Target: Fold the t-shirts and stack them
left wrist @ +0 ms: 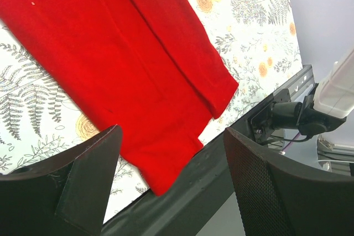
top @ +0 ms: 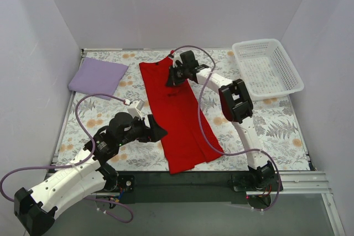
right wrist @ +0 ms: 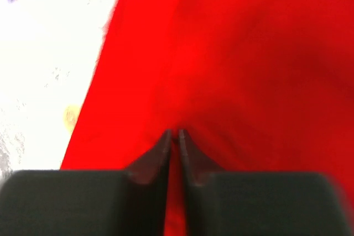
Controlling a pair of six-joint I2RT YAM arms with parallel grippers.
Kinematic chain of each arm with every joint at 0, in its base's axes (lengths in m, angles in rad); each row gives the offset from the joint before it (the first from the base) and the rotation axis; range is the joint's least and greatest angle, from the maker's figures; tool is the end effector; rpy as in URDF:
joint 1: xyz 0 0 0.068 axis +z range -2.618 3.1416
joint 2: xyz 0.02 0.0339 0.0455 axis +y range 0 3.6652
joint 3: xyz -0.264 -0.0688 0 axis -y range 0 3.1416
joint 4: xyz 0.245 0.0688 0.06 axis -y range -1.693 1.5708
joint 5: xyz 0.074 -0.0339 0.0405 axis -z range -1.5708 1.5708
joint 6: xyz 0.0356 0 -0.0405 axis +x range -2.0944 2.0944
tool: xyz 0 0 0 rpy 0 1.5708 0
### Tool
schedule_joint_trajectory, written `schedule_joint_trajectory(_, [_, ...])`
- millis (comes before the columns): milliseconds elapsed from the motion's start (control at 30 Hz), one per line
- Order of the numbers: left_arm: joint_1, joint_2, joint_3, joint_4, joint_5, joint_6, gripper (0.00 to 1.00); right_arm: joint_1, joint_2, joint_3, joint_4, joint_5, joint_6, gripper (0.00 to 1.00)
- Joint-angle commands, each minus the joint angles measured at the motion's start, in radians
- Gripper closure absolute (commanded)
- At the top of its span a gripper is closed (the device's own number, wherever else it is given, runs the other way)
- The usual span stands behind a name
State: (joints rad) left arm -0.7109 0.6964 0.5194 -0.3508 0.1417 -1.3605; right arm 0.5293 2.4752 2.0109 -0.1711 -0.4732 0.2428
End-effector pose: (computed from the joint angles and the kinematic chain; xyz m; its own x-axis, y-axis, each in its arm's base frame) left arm 0.1207 -0.1106 0.2438 -0.8018 -0.5872 -0.1108 -0.2191 0.4614 -0.8597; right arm 0.4739 0.2960 0.1579 -0.6814 -0.1507 -0.7162 -0.6204 0.6381 0.4560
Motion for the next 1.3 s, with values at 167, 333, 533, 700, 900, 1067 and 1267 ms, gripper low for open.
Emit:
schedule_joint_trajectory(167, [-0.004, -0.029, 0.063, -0.036, -0.004, 0.069, 0.25, 0.057, -0.209, 0.013, -0.185, 0.021, -0.382, 0.42])
schedule_joint_trajectory(333, [-0.004, 0.009, 0.108, -0.037, -0.014, 0.152, 0.18, 0.005, -0.44, -0.128, -0.257, -0.097, -0.662, 0.19])
schedule_joint_trajectory(533, [-0.004, 0.153, 0.183, -0.013, 0.082, 0.348, 0.15, -0.064, -0.724, -0.349, -0.318, -0.159, -0.879, 0.09])
schedule_joint_trajectory(700, [-0.005, 0.258, 0.214, 0.018, 0.267, 0.532, 0.18, -0.158, -0.943, -0.707, -0.268, -0.264, -0.996, 0.02])
schedule_joint_trajectory(900, [-0.203, 0.284, 0.148, 0.11, 0.294, 0.805, 0.23, -0.259, -1.036, -0.912, -0.83, -0.4, -1.676, 0.19])
schedule_joint_trajectory(1067, [-0.441, 0.439, 0.125, 0.115, 0.07, 0.838, 0.4, -0.261, -1.239, -1.199, -0.818, -0.257, -1.91, 0.21])
schedule_joint_trajectory(1267, [-0.672, 0.537, 0.097, 0.162, -0.164, 0.795, 0.46, -0.259, -1.309, -1.298, -0.806, -0.281, -1.898, 0.23])
